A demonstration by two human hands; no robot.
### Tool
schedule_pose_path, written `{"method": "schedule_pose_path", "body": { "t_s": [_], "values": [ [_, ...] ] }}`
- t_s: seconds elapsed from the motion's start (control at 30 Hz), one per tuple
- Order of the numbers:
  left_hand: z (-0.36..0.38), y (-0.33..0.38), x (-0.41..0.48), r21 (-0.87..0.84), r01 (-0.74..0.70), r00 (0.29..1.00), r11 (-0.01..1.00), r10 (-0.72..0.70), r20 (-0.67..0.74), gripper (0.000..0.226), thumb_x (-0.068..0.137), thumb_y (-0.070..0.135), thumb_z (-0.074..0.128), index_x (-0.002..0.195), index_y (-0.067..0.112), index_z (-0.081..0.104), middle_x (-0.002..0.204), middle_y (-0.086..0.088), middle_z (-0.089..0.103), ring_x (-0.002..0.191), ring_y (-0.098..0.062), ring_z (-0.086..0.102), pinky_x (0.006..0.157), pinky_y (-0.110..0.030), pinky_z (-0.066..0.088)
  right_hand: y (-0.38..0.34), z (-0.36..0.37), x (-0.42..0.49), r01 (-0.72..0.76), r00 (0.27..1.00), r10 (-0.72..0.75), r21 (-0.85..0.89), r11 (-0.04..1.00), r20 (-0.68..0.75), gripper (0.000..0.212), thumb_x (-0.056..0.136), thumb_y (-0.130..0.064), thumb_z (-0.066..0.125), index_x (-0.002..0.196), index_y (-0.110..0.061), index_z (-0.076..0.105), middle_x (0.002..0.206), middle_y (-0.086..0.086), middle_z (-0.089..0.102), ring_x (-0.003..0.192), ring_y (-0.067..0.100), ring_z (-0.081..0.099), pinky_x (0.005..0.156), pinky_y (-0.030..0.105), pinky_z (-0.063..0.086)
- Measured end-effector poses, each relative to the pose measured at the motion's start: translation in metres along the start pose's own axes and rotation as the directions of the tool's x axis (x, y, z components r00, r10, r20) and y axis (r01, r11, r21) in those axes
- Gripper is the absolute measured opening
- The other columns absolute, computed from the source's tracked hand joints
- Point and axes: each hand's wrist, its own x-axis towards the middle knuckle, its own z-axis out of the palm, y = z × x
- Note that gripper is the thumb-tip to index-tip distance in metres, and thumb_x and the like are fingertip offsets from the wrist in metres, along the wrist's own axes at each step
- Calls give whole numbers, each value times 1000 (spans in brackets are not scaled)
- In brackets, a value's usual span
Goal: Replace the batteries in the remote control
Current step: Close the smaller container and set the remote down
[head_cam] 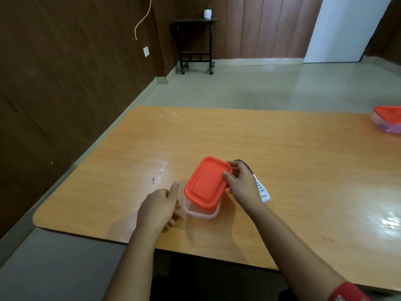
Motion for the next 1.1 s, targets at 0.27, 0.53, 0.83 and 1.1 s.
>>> {"method": "schedule_pose_path", "body": {
  "t_s": [0.27,0.53,0.83,1.1],
  "values": [
    [8,-5,14,-246,34,998,969,-21,56,28,82,45,62,87,17,59,69,-8,70,51,-28,65,55,-37,53,-4,0,-12,48,999,-41,-411,911,24,25,89,-26,56,112,-19,61,99,-3,68,92,17,63,74,30,47],
    [4,-5,9,-60,86,989,994,-78,126,43,85,58,48,89,16,57,74,-5,71,56,-29,70,62,-43,60,-8,-10,-20,9,1000,-4,-556,831,10,23,88,-20,47,101,-17,65,90,0,69,75,15,54,50,20,31],
    [0,11,-10,-97,119,860,988,-54,507,51,74,48,73,106,16,50,83,-7,66,55,-20,67,48,-26,51,0,3,-27,135,991,-116,-568,812,69,46,92,-12,36,136,-23,38,130,3,47,101,27,58,78,39,47],
    [0,7,-2,-170,112,929,979,-42,369,44,88,56,49,101,14,54,84,-8,65,66,-29,72,57,-30,55,9,8,-23,127,992,-118,-515,848,51,39,92,-12,37,127,-22,51,121,6,49,108,24,53,82,37,44]
  ]
}}
